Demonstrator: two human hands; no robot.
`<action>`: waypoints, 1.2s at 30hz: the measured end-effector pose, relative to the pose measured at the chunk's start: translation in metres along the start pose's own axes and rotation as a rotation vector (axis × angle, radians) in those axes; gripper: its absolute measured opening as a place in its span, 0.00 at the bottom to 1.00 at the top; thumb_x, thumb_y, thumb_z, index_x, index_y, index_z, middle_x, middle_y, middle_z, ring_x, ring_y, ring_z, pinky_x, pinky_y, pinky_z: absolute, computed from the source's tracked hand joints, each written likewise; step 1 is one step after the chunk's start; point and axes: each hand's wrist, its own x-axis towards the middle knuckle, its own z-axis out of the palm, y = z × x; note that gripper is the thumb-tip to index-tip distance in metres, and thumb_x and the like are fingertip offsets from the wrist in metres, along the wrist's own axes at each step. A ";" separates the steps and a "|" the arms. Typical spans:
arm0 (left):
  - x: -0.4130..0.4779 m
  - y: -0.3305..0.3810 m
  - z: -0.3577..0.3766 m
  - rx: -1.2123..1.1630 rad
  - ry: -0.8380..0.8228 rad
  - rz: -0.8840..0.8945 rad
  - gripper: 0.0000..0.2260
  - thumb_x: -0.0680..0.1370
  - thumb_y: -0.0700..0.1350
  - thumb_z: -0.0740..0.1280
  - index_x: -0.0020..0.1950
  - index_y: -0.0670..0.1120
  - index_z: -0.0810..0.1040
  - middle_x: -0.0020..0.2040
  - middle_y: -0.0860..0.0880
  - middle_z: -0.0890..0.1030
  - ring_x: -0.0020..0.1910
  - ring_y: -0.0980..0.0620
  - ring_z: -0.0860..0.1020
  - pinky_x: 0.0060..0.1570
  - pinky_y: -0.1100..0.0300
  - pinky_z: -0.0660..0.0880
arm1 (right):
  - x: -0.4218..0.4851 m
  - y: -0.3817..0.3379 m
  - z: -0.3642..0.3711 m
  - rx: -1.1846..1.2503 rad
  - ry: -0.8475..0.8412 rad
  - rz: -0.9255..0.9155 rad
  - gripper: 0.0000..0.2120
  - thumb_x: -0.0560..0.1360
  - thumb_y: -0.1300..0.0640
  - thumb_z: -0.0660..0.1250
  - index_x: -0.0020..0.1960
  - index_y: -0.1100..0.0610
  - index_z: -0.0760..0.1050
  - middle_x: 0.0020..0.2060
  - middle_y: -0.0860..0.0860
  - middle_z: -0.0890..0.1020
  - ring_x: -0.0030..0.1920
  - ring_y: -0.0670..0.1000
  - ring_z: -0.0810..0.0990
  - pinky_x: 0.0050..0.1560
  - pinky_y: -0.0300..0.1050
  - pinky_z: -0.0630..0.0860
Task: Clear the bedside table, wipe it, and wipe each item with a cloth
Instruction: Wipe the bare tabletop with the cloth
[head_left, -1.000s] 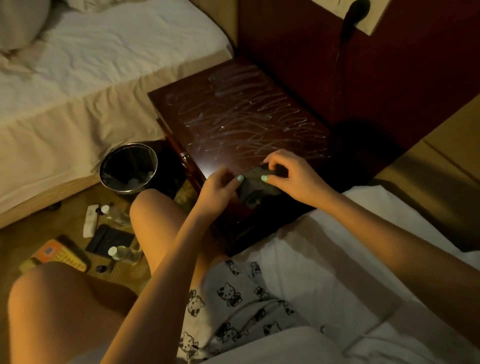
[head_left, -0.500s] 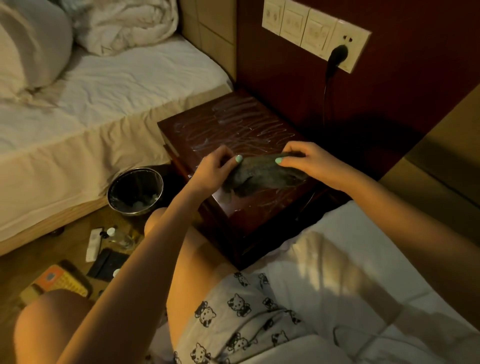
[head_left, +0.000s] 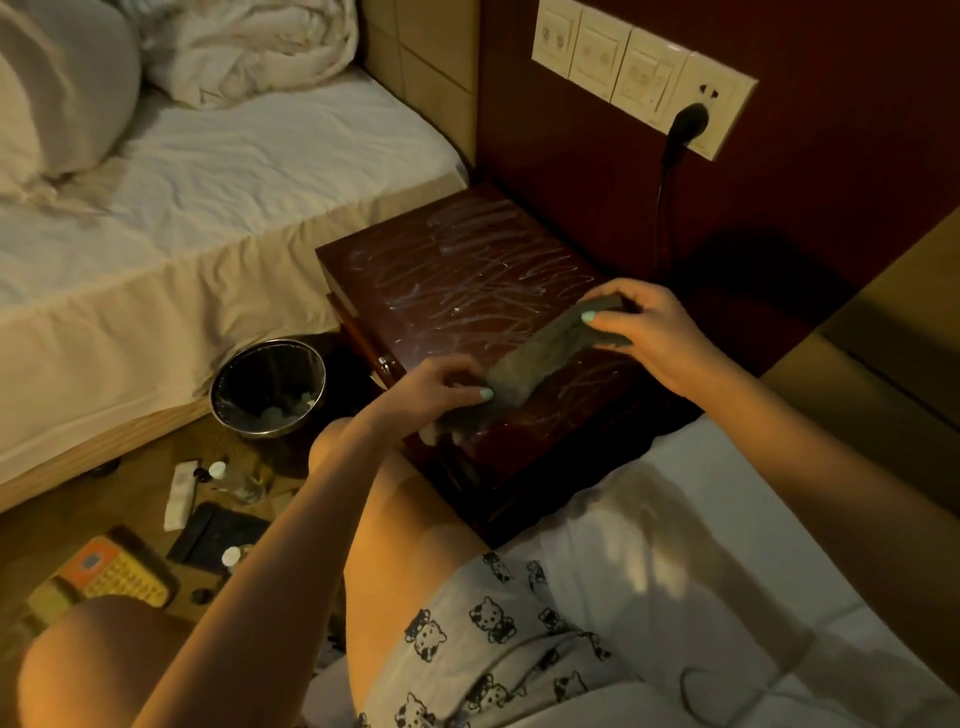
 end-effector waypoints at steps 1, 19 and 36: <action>0.003 0.002 0.002 0.002 -0.007 -0.017 0.03 0.79 0.42 0.66 0.52 0.47 0.77 0.49 0.48 0.79 0.48 0.51 0.79 0.50 0.53 0.77 | 0.002 -0.002 -0.001 -0.085 0.056 -0.060 0.04 0.76 0.65 0.67 0.49 0.58 0.77 0.45 0.52 0.79 0.50 0.52 0.81 0.52 0.47 0.80; -0.011 -0.050 0.042 -0.325 0.588 -0.133 0.11 0.82 0.39 0.60 0.63 0.44 0.75 0.56 0.50 0.78 0.48 0.62 0.80 0.50 0.61 0.80 | -0.027 0.135 0.069 -0.899 -0.211 -0.240 0.22 0.81 0.49 0.60 0.70 0.60 0.70 0.72 0.56 0.66 0.73 0.55 0.62 0.72 0.48 0.59; 0.011 -0.085 0.058 0.296 0.698 0.029 0.13 0.80 0.38 0.61 0.64 0.41 0.74 0.61 0.43 0.76 0.66 0.45 0.68 0.65 0.52 0.67 | 0.008 0.171 0.117 -1.186 -0.318 -0.325 0.26 0.81 0.42 0.42 0.78 0.44 0.50 0.78 0.50 0.51 0.78 0.58 0.44 0.74 0.63 0.39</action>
